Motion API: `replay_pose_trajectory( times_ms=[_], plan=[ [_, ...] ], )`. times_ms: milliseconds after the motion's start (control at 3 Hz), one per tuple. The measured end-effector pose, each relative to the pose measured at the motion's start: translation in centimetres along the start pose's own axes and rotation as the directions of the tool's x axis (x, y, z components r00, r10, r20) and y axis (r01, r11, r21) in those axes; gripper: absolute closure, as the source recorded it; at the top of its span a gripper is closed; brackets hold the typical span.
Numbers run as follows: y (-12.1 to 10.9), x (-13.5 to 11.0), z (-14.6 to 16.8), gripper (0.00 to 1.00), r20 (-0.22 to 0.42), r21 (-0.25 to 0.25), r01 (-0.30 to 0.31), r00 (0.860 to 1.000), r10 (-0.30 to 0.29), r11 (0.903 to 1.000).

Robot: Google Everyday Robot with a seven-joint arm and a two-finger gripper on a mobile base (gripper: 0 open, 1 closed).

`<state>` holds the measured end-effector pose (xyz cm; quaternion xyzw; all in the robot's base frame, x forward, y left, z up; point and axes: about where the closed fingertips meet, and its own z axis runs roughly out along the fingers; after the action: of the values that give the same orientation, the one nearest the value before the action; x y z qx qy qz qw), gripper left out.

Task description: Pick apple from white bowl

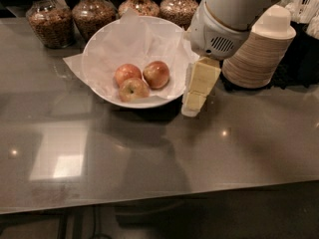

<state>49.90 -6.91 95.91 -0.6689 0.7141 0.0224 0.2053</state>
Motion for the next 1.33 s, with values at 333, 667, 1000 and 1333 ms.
replay_pose_trajectory(
  times_ms=[333, 667, 1000, 1333],
  plan=[
    [0.0, 0.0, 0.0, 0.00, 0.000, 0.000, 0.000, 1.000, 0.000, 1.0000],
    [-1.0, -0.2, -0.4, 0.00, 0.048, 0.048, 0.015, 0.999, -0.017, 0.9988],
    [-3.2, -1.2, 0.2, 0.00, 0.107, 0.083, 0.069, 0.991, -0.078, 0.9942],
    [-5.0, -2.2, 1.1, 0.00, 0.159, 0.085, 0.118, 0.979, -0.131, 0.9894]
  ],
)
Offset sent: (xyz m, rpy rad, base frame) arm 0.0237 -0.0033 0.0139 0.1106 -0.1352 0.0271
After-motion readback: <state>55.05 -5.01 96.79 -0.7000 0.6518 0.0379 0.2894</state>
